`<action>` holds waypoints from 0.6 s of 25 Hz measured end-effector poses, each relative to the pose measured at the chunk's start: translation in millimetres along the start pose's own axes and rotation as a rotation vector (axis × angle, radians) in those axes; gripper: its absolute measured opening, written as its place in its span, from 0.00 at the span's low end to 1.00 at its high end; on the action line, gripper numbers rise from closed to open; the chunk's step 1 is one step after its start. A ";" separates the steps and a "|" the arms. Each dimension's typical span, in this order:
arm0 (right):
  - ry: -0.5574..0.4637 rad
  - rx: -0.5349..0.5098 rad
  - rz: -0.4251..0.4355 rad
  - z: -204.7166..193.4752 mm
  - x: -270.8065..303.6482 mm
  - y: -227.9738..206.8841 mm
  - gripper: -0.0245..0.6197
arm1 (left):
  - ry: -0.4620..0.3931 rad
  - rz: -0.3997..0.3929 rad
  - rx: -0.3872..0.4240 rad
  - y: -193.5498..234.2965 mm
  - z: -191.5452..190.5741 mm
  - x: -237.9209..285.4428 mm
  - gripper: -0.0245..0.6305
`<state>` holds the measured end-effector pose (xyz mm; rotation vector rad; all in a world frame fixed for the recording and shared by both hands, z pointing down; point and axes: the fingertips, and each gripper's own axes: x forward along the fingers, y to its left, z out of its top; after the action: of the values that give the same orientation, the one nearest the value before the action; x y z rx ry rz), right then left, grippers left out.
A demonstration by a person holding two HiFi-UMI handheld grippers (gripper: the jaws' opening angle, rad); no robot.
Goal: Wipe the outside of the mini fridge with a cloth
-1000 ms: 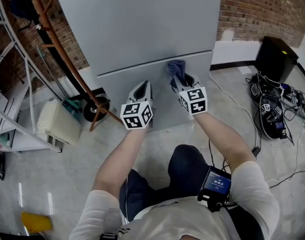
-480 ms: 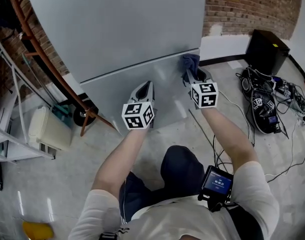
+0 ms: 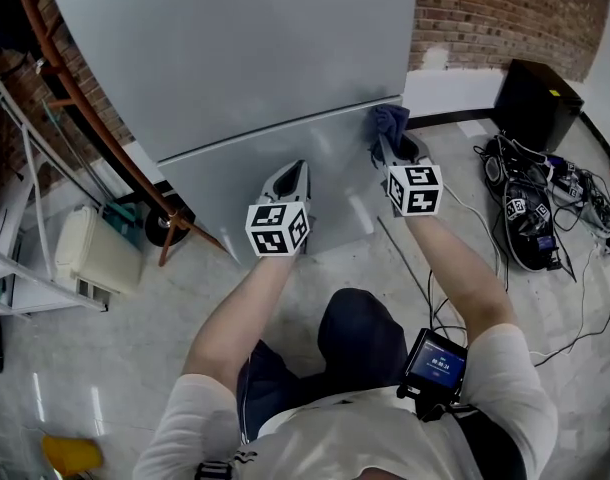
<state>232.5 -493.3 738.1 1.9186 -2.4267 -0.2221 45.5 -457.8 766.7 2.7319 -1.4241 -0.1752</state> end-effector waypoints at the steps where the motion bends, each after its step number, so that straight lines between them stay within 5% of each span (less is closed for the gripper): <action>1: -0.007 0.005 0.013 1.8 -2.8 7.2 0.17 | 0.001 0.011 0.012 2.5 -0.3 -4.0 0.04; 15: -0.019 -0.028 0.455 5.5 -11.2 268.2 0.17 | 0.017 0.303 0.018 117.7 -7.0 -135.2 0.04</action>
<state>-24.3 -421.7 770.0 1.3055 -2.7647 -0.2516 -126.1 -414.4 795.7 2.4810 -1.8164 -0.1239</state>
